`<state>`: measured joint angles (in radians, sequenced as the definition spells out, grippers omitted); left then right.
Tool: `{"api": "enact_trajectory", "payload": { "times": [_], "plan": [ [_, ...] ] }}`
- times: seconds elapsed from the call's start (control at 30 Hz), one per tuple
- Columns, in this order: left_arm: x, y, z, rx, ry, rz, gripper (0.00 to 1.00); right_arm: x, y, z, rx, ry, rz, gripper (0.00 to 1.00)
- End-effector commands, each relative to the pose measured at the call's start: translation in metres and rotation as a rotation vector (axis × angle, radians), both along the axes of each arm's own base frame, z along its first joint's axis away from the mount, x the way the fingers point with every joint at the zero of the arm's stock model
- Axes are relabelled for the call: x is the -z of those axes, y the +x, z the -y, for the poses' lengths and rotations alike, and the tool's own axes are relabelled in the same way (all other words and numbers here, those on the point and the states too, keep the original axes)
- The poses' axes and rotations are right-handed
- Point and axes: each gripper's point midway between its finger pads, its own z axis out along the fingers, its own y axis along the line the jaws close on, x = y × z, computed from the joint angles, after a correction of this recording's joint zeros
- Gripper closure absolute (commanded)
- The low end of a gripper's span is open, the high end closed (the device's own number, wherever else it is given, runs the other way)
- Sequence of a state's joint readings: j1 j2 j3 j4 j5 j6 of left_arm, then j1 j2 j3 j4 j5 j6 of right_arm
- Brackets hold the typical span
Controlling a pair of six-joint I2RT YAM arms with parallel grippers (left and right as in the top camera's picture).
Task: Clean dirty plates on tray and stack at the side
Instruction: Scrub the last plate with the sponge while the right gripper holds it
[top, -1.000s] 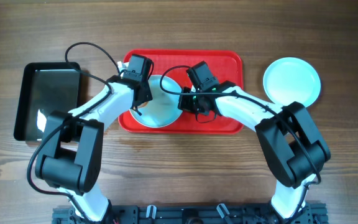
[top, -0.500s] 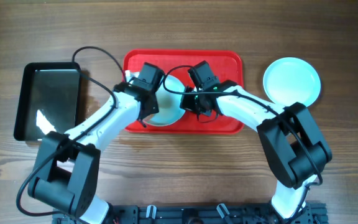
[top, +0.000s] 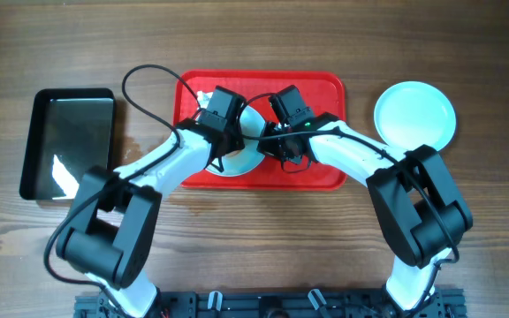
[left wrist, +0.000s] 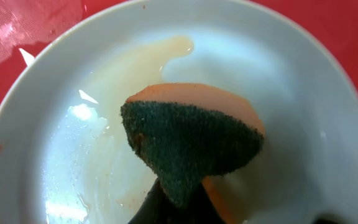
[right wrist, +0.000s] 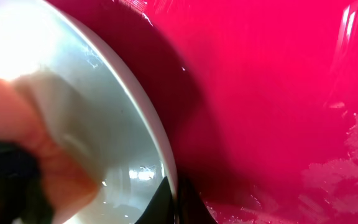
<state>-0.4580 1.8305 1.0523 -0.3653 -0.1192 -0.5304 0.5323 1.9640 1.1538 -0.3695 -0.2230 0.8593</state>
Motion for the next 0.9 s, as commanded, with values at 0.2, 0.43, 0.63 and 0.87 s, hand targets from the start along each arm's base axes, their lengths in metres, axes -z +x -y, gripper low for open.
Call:
{"api": "enact_trajectory", "payload": {
  "times": [0.2, 0.43, 0.63, 0.87],
  "plan": [
    [0.017, -0.026, -0.110, -0.155, 0.455, -0.120, 0.96, 0.044, -0.017, 0.038, 0.055, -0.170, -0.072, 0.96],
    [0.003, -0.018, -0.155, -0.267, 0.559, -0.090, 0.96, 0.044, -0.018, 0.038, 0.055, -0.171, -0.073, 0.96],
    [-0.009, 0.009, -0.138, -0.285, 0.470, 0.038, 0.96, 0.044, -0.017, 0.039, 0.055, -0.173, -0.071, 0.96],
    [-0.047, 0.040, -0.083, -0.214, 0.122, 0.181, 0.96, 0.044, -0.017, 0.039, 0.036, -0.177, -0.065, 0.96]
  ]
}}
